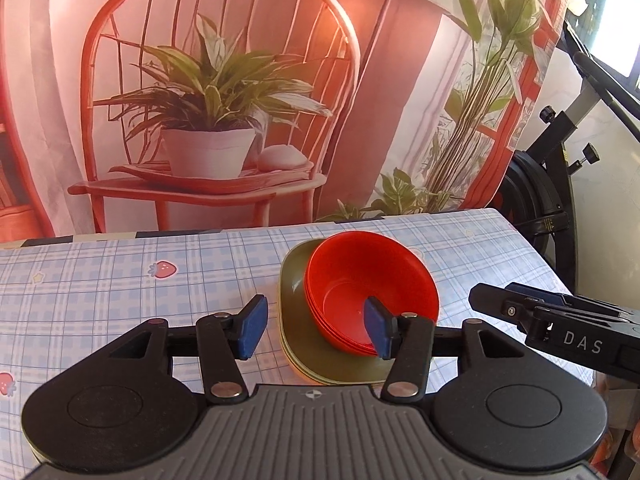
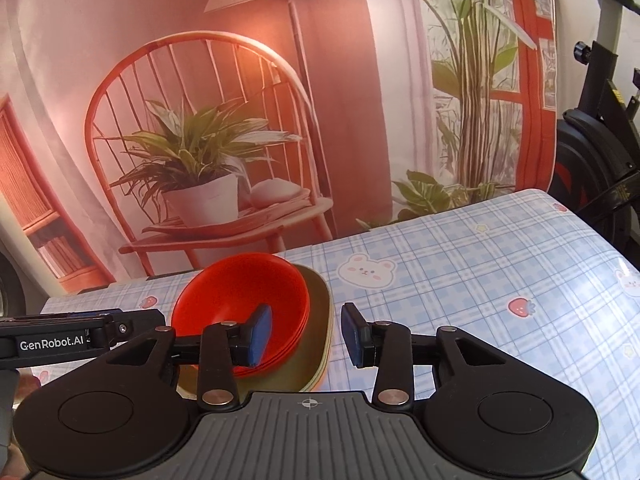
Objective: Organize plates and bowls
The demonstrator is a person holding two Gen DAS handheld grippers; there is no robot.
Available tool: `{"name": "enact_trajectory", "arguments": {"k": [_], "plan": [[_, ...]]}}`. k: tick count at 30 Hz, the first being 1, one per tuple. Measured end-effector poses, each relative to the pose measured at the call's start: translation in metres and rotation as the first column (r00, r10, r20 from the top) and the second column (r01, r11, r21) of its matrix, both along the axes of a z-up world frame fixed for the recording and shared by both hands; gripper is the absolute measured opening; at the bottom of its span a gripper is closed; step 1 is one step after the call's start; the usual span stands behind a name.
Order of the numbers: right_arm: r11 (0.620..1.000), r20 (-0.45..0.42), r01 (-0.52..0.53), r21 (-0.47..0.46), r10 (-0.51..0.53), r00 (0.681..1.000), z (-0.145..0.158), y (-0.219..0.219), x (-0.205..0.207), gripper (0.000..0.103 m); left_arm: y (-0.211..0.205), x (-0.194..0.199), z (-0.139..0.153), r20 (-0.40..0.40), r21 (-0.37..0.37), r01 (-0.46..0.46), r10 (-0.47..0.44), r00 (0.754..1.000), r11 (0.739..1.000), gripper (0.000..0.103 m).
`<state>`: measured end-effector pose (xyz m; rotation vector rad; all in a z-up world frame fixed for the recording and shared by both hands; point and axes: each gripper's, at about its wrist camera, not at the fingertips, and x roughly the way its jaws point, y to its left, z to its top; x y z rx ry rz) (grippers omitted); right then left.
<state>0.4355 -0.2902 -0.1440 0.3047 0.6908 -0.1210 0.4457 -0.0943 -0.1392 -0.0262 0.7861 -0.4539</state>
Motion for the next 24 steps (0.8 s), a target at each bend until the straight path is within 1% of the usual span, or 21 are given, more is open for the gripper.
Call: {"name": "enact_trajectory", "arguments": {"k": [1, 3, 4, 6, 9, 11, 13, 15, 17, 19, 20, 22, 24], "plan": [[1.000, 0.008, -0.005, -0.001, 0.005, 1.000, 0.006, 0.000, -0.005, 0.049, 0.001, -0.006, 0.005, 0.011, 0.004, -0.001, 0.001, 1.000, 1.000, 0.058], [1.000, 0.019, -0.009, -0.012, 0.009, 1.000, 0.016, 0.002, -0.013, 0.057, 0.002, -0.017, 0.016, 0.036, 0.011, -0.002, 0.002, 0.999, 1.000, 0.064], [1.000, 0.029, -0.010, -0.018, 0.010, 1.000, 0.024, 0.002, -0.020, 0.060, 0.003, -0.023, 0.021, 0.047, 0.016, -0.004, 0.003, 0.999, 1.000, 0.065], [1.000, 0.047, -0.006, -0.030, 0.007, 0.999, 0.036, 0.004, -0.031, 0.073, 0.007, -0.035, 0.033, 0.064, 0.018, -0.010, 0.009, 0.998, 1.000, 0.070], [0.998, 0.076, 0.006, -0.058, -0.002, 0.997, 0.054, 0.005, -0.051, 0.082, 0.012, -0.057, 0.050, 0.114, 0.018, -0.022, 0.020, 0.993, 1.000, 0.075], [0.998, 0.088, 0.013, -0.065, -0.007, 0.996, 0.063, 0.005, -0.063, 0.085, 0.015, -0.071, 0.059, 0.146, 0.023, -0.041, 0.037, 0.989, 0.999, 0.077], [0.997, 0.088, 0.021, -0.074, -0.015, 0.996, 0.073, 0.005, -0.078, 0.092, 0.019, -0.088, 0.071, 0.180, 0.027, -0.062, 0.056, 0.982, 0.998, 0.079], [0.996, 0.108, 0.023, -0.090, -0.013, 0.994, 0.083, 0.007, -0.093, 0.098, 0.021, -0.104, 0.081, 0.210, 0.033, -0.078, 0.070, 0.975, 0.996, 0.081], [0.995, 0.129, 0.019, -0.101, -0.005, 0.992, 0.093, 0.009, -0.108, 0.103, 0.021, -0.117, 0.091, 0.234, 0.047, -0.101, 0.087, 0.968, 0.994, 0.082], [0.995, 0.145, 0.005, -0.097, 0.009, 0.989, 0.103, 0.009, -0.122, 0.103, 0.021, -0.132, 0.101, 0.263, 0.076, -0.127, 0.103, 0.959, 0.989, 0.082], [0.996, 0.151, -0.001, -0.091, 0.015, 0.988, 0.108, 0.009, -0.130, 0.103, 0.020, -0.142, 0.107, 0.287, 0.098, -0.147, 0.114, 0.951, 0.984, 0.082], [0.997, 0.164, -0.005, -0.079, 0.018, 0.986, 0.117, 0.009, -0.144, 0.103, 0.017, -0.162, 0.120, 0.352, 0.141, -0.203, 0.143, 0.925, 0.969, 0.082], [0.997, 0.177, -0.007, -0.073, 0.020, 0.984, 0.125, 0.010, -0.159, 0.103, 0.017, -0.179, 0.132, 0.373, 0.135, -0.222, 0.158, 0.914, 0.966, 0.082]]}}
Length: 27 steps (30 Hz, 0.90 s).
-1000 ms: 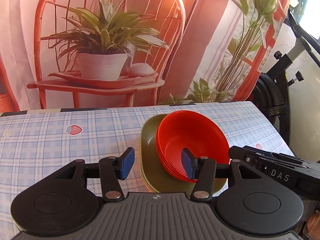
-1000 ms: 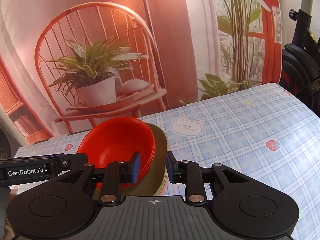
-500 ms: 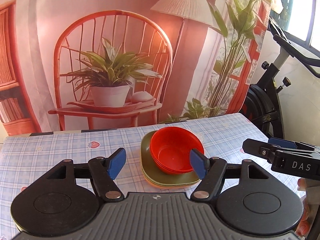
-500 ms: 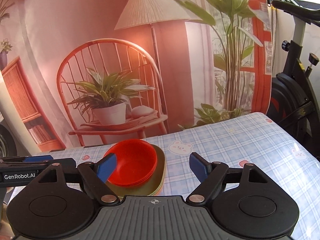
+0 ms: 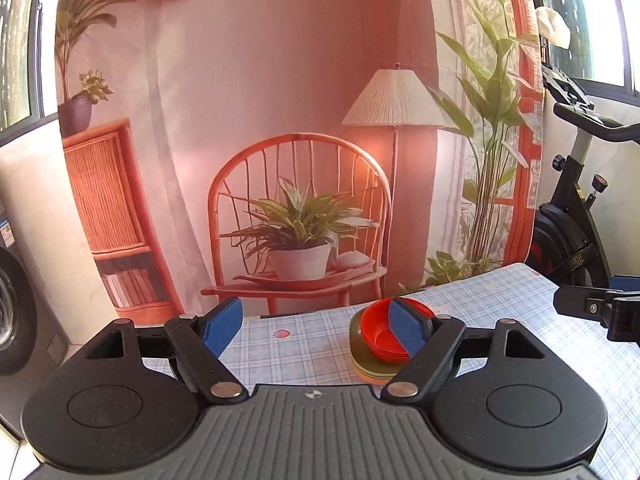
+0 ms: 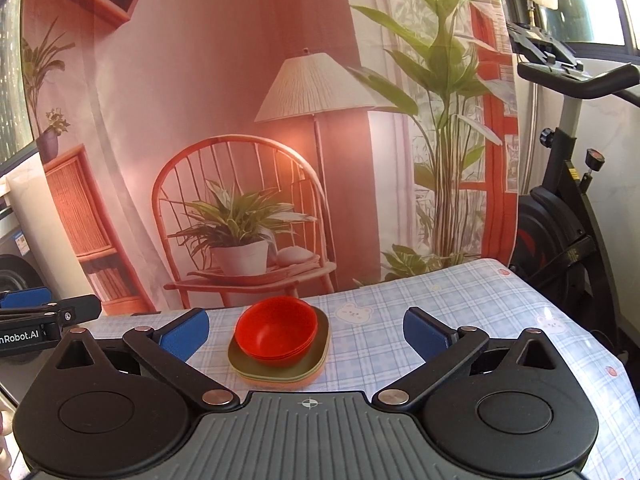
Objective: Organize plates and bowls
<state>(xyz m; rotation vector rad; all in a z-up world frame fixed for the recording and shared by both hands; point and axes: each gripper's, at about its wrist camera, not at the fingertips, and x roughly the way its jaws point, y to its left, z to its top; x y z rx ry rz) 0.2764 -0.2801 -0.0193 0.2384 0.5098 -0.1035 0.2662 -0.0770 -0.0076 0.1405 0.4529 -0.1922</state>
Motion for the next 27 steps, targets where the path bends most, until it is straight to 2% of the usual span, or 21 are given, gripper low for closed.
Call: {"name": "enact_trajectory", "arguments": {"k": [5, 14, 27], "plan": [[1.000, 0.021, -0.007, -0.013, 0.007, 1.000, 0.019, 0.007, -0.035, 0.103, 0.009, -0.039, 0.024, -0.022, -0.074, 0.011, -0.013, 1.000, 0.997, 0.082], [0.998, 0.080, -0.030, -0.054, 0.035, 0.996, 0.056, 0.031, -0.106, 0.103, 0.023, -0.109, 0.045, -0.014, -0.093, 0.009, -0.010, 1.000, 0.996, 0.082], [0.994, 0.116, -0.049, -0.095, 0.060, 0.991, 0.086, 0.056, -0.161, 0.103, 0.037, -0.156, 0.053, 0.006, -0.124, -0.004, 0.004, 1.000, 0.992, 0.082]]}}
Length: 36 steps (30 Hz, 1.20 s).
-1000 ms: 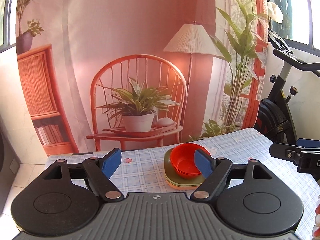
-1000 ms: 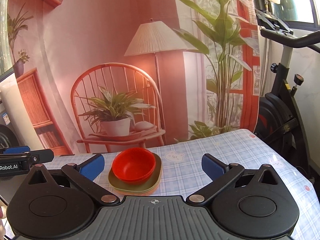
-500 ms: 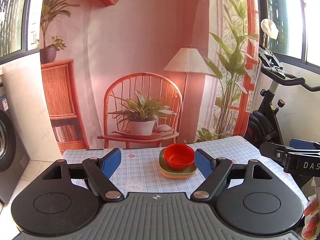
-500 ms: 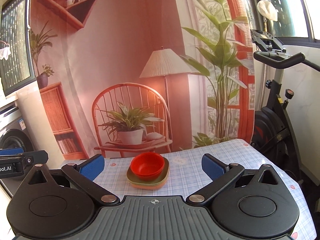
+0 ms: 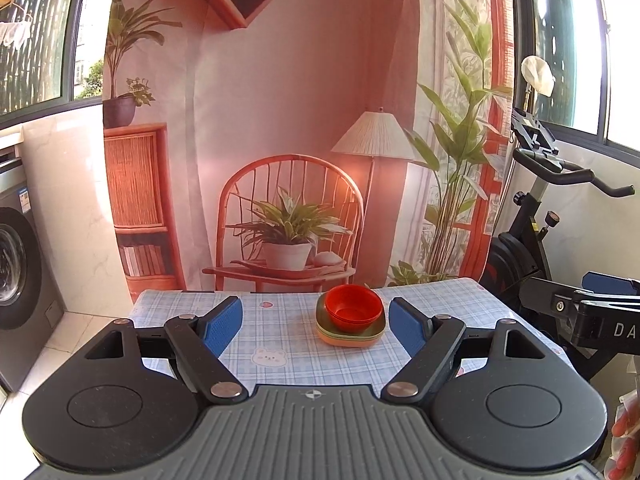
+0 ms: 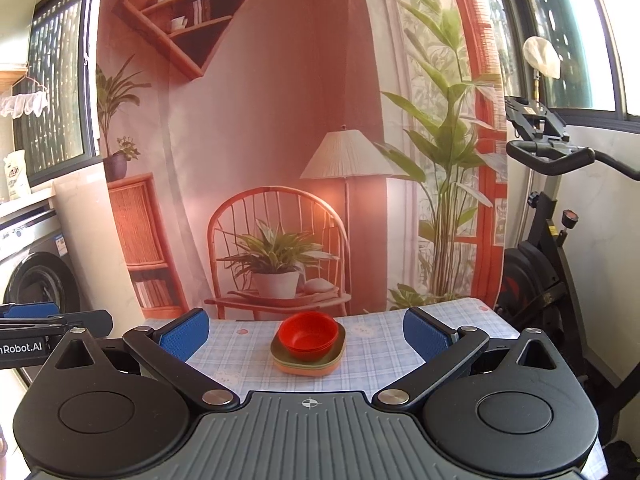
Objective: Organize plates and bowls
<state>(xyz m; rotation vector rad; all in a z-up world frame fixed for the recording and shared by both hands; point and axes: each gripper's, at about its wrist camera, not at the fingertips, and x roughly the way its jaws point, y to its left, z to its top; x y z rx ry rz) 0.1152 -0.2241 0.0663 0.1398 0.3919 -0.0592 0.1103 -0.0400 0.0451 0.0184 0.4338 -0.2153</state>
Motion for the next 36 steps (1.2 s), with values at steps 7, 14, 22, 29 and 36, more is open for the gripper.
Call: {"name": "enact_trajectory", "arguments": {"k": [7, 14, 22, 29, 36], "plan": [[1.000, 0.016, -0.002, -0.001, 0.002, 1.000, 0.007, 0.004, -0.018, 0.103, 0.004, -0.016, 0.005, 0.019, 0.004, -0.009, 0.009, 1.000, 1.000, 0.082], [1.000, 0.027, -0.001, -0.002, 0.001, 1.000, 0.012, 0.006, -0.029, 0.103, 0.006, -0.027, 0.010, 0.042, 0.009, -0.020, 0.019, 0.999, 1.000, 0.084], [1.000, 0.039, 0.000, 0.004, 0.000, 0.999, 0.016, 0.009, -0.037, 0.103, 0.010, -0.031, 0.016, 0.057, 0.004, -0.017, 0.017, 0.998, 1.000, 0.085], [1.000, 0.040, 0.001, 0.008, -0.001, 0.999, 0.018, 0.009, -0.040, 0.103, 0.009, -0.034, 0.017, 0.062, 0.005, -0.015, 0.015, 0.998, 1.000, 0.085], [1.000, 0.039, 0.000, 0.011, 0.000, 0.999, 0.019, 0.011, -0.039, 0.103, 0.011, -0.034, 0.017, 0.062, 0.004, -0.016, 0.016, 0.998, 1.000, 0.085]]}}
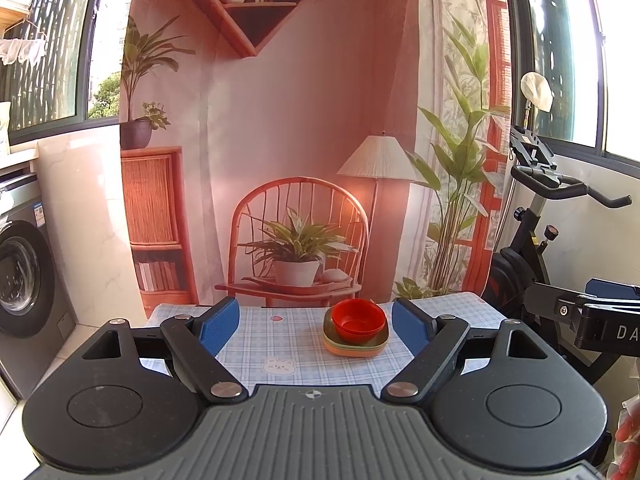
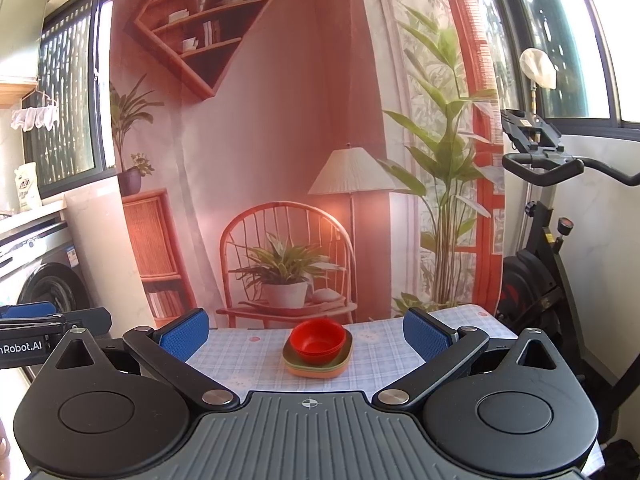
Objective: Organize plates and bowls
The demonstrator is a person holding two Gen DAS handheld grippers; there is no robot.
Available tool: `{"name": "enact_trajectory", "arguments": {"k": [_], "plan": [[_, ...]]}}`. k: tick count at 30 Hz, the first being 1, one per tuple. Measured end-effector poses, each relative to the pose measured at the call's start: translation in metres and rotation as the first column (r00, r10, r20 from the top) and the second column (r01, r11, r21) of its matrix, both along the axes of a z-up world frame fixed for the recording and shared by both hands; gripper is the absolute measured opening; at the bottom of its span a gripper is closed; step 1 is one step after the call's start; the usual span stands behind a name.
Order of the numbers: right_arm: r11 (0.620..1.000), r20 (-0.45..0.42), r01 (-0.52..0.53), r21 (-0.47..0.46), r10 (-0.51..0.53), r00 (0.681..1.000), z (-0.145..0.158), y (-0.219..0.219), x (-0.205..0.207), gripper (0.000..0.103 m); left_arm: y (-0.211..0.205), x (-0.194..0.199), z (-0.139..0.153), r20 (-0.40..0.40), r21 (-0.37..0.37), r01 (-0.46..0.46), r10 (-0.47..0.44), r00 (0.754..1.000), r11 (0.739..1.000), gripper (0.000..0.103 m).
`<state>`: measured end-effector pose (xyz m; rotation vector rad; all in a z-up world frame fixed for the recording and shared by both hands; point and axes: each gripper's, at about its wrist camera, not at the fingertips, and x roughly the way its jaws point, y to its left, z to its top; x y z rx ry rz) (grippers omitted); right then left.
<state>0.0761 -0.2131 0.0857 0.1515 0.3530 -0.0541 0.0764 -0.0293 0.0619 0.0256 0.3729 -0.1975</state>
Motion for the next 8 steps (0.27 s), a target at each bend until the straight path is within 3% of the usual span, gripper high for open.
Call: {"name": "enact_trajectory", "arguments": {"k": [8], "plan": [[1.000, 0.000, 0.000, 0.000, 0.000, 1.000, -0.0003, 0.0005, 0.0001, 0.103, -0.0004, -0.0002, 0.0009, 0.001, 0.001, -0.003, 0.003, 1.000, 1.000, 0.085]]}}
